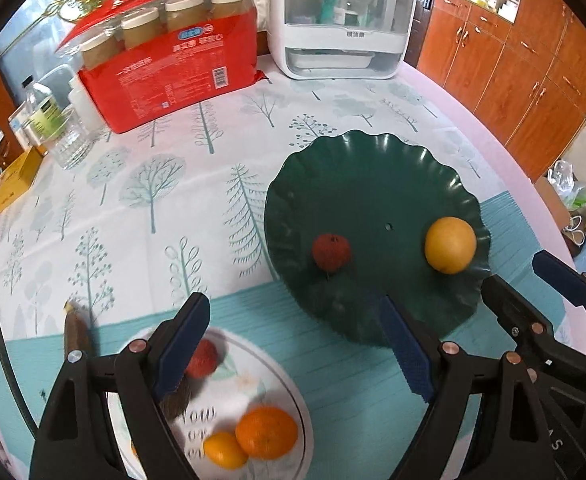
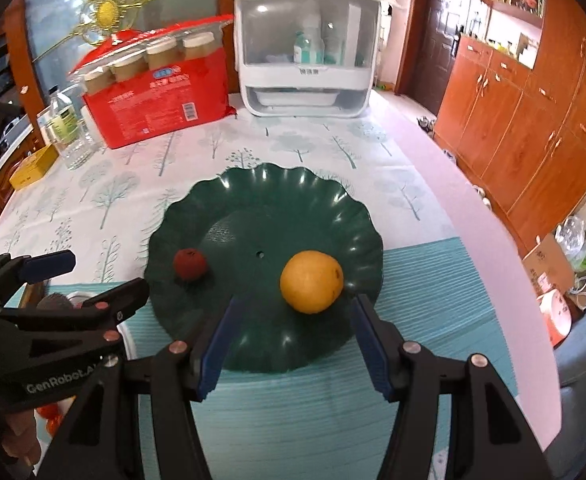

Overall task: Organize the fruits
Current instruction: 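Move both tools back toward the white fruit plate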

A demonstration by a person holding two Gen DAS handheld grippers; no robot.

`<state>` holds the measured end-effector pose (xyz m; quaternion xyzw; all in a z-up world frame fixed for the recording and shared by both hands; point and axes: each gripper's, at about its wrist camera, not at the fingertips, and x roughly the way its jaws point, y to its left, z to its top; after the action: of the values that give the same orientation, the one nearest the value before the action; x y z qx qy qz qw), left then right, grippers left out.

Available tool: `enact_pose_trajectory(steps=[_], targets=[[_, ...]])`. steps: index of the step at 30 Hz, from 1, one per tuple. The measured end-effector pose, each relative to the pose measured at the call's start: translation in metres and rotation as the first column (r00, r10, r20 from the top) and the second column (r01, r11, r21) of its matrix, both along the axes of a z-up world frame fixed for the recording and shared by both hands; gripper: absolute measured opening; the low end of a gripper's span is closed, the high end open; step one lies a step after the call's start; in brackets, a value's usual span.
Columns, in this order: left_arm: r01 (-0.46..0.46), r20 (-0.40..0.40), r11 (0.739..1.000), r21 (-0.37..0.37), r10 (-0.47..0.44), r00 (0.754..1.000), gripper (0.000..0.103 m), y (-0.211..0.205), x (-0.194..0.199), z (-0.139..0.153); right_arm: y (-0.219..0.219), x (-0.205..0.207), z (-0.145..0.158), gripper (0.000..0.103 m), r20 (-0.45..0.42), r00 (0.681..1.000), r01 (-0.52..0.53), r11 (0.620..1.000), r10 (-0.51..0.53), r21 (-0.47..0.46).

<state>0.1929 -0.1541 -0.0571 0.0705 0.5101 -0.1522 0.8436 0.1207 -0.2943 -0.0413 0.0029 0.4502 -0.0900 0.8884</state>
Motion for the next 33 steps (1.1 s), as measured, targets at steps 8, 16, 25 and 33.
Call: enact_pose_trajectory(steps=[8,16,25,33], targets=[[-0.046,0.059,0.999,0.001,0.046,0.997,0.086,0.023,-0.035,0.042,0.016,-0.026,0.036,0.059,0.047,0.999,-0.029,0.999,0.027,0.028],[-0.133,0.068,0.99,-0.053,0.136,0.988,0.092,0.067,-0.069,0.075,0.039,-0.045,0.065,0.059,0.071,0.994,-0.086,0.995,0.081,0.058],[-0.236,0.126,0.971,-0.028,0.238,0.963,0.092,0.124,-0.111,0.09,0.079,-0.058,0.07,0.059,0.073,0.981,-0.187,0.979,0.182,0.075],[-0.317,0.108,0.948,-0.008,0.316,0.943,0.092,0.175,-0.135,0.074,0.115,-0.066,0.061,0.059,0.061,0.959,-0.283,0.954,0.278,0.096]])
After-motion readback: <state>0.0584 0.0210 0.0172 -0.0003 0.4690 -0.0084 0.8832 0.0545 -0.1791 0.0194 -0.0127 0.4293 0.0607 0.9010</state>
